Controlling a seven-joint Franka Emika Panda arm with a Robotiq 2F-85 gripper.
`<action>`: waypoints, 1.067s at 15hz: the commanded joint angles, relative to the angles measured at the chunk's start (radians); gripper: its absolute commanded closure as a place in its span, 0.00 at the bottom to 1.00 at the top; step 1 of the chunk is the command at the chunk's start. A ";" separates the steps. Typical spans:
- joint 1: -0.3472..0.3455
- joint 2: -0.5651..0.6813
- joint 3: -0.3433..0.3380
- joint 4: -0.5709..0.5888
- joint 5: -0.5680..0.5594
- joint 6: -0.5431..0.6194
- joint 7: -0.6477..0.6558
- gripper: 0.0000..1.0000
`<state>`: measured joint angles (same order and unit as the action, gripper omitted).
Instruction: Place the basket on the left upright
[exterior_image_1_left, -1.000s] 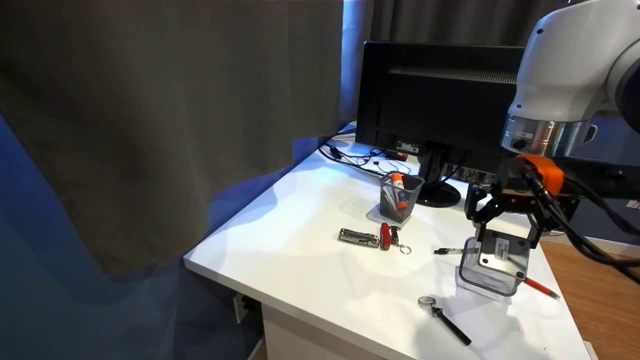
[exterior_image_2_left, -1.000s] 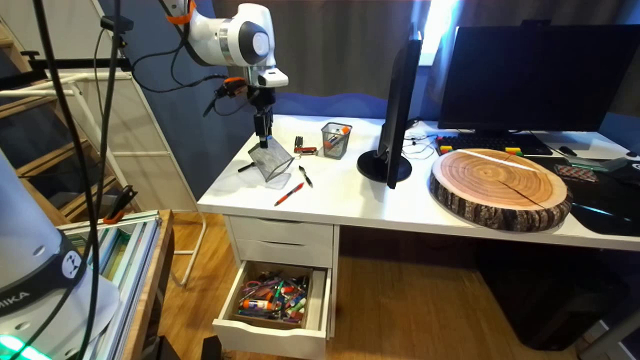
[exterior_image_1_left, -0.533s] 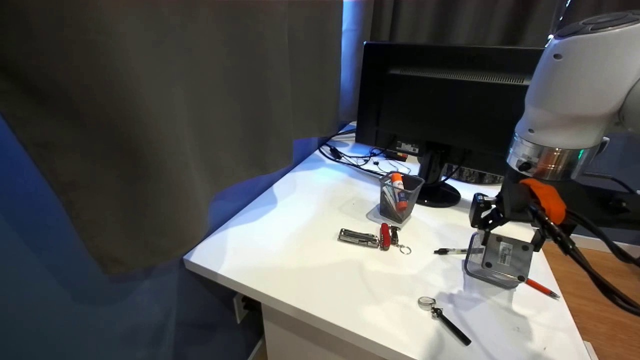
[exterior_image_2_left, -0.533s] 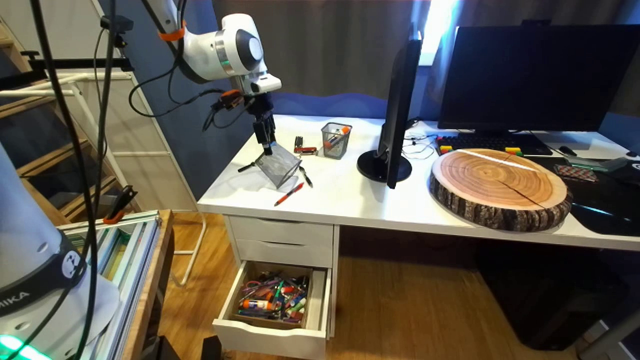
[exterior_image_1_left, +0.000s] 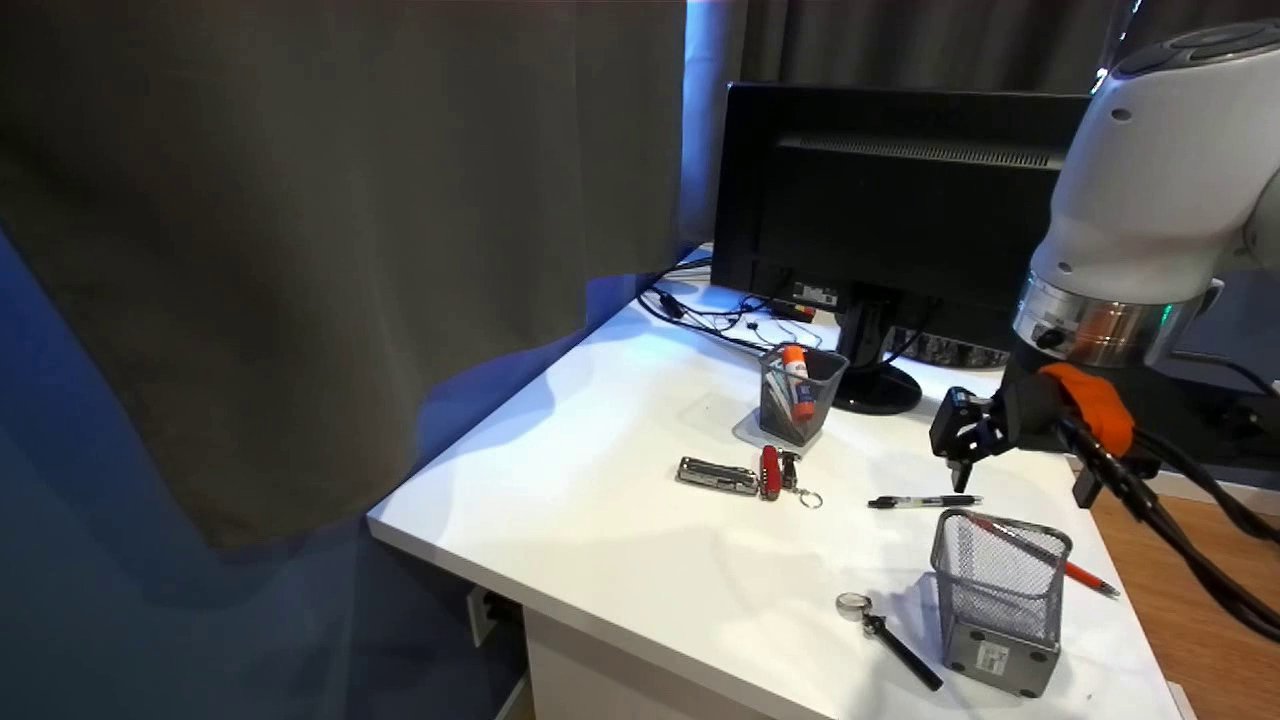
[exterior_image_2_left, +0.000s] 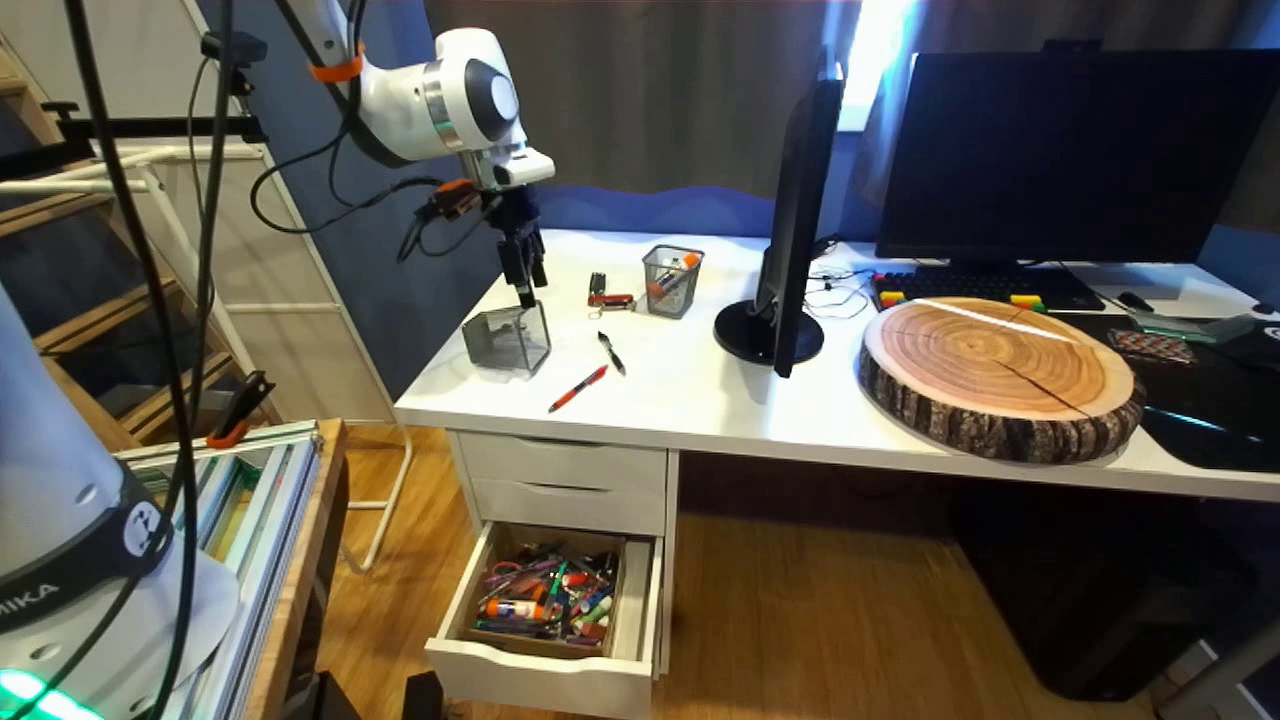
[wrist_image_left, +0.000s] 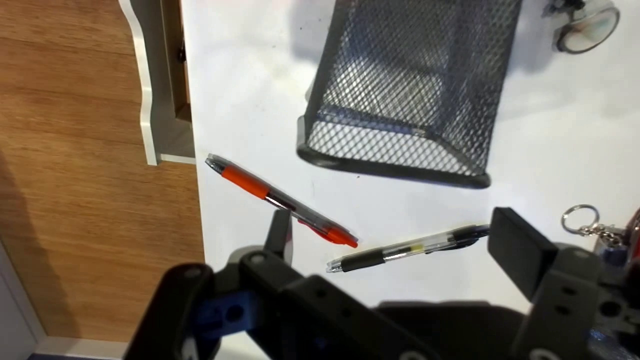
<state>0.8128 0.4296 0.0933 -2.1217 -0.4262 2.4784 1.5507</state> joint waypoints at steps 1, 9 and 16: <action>-0.043 -0.044 0.008 -0.046 0.051 0.010 0.001 0.00; -0.272 -0.028 0.123 -0.091 0.371 0.018 -0.232 0.00; -0.449 0.030 0.266 -0.115 0.754 0.032 -0.559 0.00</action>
<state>0.4190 0.4371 0.3105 -2.2259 0.1995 2.5043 1.0985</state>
